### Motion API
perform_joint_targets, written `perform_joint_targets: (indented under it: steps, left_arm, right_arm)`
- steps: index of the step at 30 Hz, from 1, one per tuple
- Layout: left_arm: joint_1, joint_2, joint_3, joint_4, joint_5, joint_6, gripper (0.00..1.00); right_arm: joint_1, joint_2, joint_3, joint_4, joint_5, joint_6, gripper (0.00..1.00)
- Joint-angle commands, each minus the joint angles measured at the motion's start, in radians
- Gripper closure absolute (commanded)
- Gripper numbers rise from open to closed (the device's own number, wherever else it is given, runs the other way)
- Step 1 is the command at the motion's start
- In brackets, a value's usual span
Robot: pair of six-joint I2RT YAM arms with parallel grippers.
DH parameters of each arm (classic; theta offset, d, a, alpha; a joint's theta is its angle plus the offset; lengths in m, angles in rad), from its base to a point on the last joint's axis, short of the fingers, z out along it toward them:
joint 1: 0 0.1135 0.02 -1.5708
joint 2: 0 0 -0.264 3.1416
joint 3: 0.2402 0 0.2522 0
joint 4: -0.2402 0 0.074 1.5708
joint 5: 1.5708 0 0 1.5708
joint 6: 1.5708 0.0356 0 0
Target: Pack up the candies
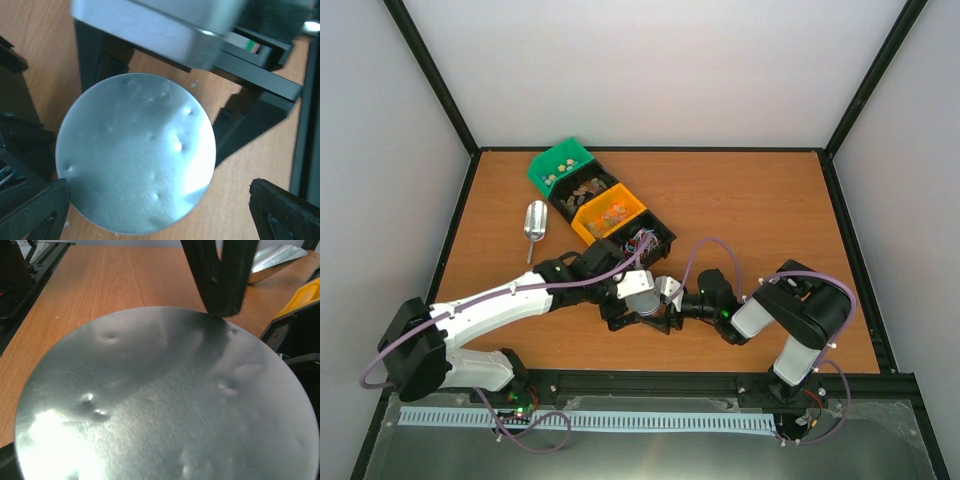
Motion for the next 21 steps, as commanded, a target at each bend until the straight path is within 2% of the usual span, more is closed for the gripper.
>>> perform_joint_targets:
  steps: [1,10,14,21]
  left_arm:
    - [-0.02,0.032,0.03,0.1,-0.03,-0.084,0.0]
    - [-0.051,0.079,0.025,0.147,-0.061,-0.045,0.01]
    - [-0.051,0.087,0.014,0.145,-0.07,-0.024,0.04]
    - [-0.051,0.099,0.01,0.116,-0.046,0.042,0.23]
  right_arm:
    - [0.015,-0.009,-0.003,-0.014,0.046,-0.004,0.23]
    - [0.025,0.0,0.011,-0.022,0.052,0.004,0.23]
    - [0.025,0.001,0.014,-0.022,0.054,0.004,0.23]
    - [0.027,-0.006,0.003,-0.017,0.023,-0.011,0.23]
